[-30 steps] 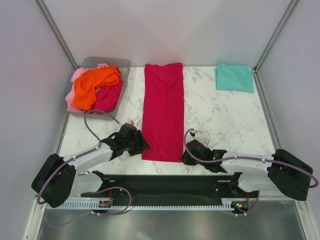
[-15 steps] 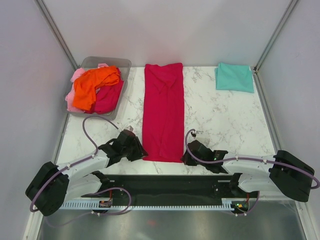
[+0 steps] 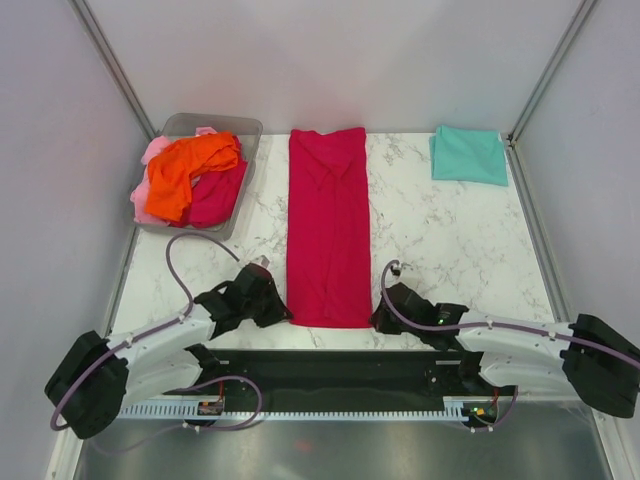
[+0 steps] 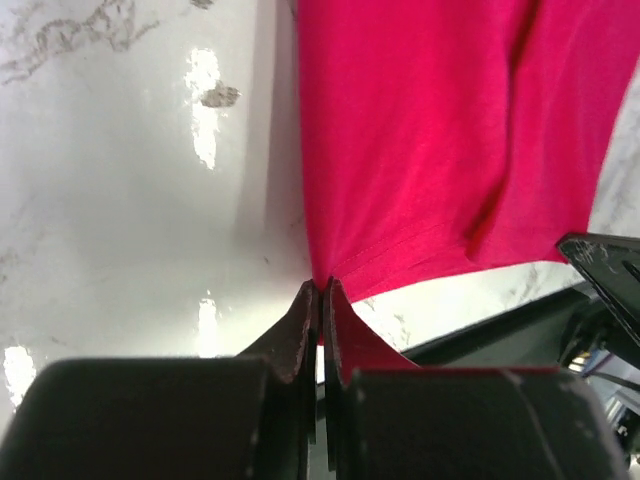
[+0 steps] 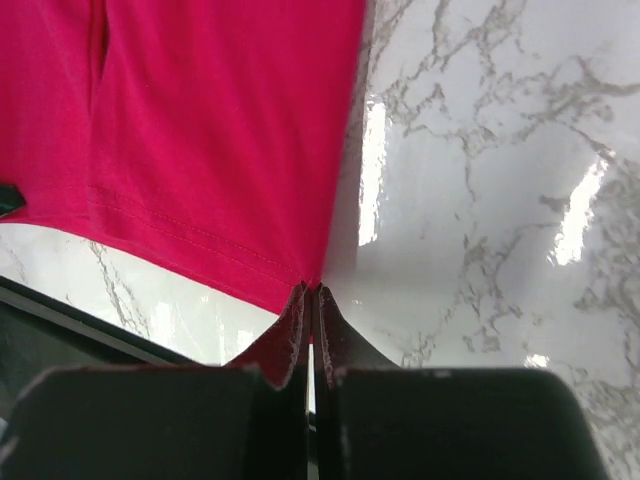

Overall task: Fold and stack the t-shirts
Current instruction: Fold the tshirt

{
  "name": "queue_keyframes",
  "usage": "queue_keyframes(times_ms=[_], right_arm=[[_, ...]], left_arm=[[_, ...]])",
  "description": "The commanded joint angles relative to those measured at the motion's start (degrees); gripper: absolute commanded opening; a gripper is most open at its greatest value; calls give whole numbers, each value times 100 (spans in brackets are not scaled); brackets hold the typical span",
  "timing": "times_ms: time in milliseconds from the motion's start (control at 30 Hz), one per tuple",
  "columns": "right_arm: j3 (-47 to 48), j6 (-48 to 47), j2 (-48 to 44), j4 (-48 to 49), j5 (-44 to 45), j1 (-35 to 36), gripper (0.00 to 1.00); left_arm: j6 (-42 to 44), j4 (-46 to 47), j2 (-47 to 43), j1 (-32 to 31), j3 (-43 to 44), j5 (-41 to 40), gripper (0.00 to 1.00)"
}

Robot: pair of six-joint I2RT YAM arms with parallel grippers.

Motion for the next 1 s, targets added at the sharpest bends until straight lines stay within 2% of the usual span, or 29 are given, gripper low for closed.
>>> queue_keyframes(times_ms=[0,267,400,433,533,700,800,967], right_arm=[[29,176,-539,-831,197,19,0],[318,370,-1376,-1526,21,71,0],[1107,212,-1324,-2044,319,107,0],[1310,99,-1254,-2185,668,107,0],[2163,-393,-684,-2625,1241,11,0],[3392,-1325,345,-2617,1208,-778,0],[4043,-1888,925,-2503,1006,-1307,0],[4985,-2722,1960,-2371,935,-1809,0]], left_arm=[[32,-608,-623,-62,161,34,2],[-66,-1391,-1590,-211,503,227,2],[91,-1857,-1688,-211,1178,26,2],[179,-1954,-1635,-211,1329,-123,2],[549,-2060,-1118,-168,1935,-344,2],[1120,-2087,-292,130,3051,-546,2],[1489,-2078,359,596,3693,-388,2],[1937,-2025,1763,1334,4851,218,2]])
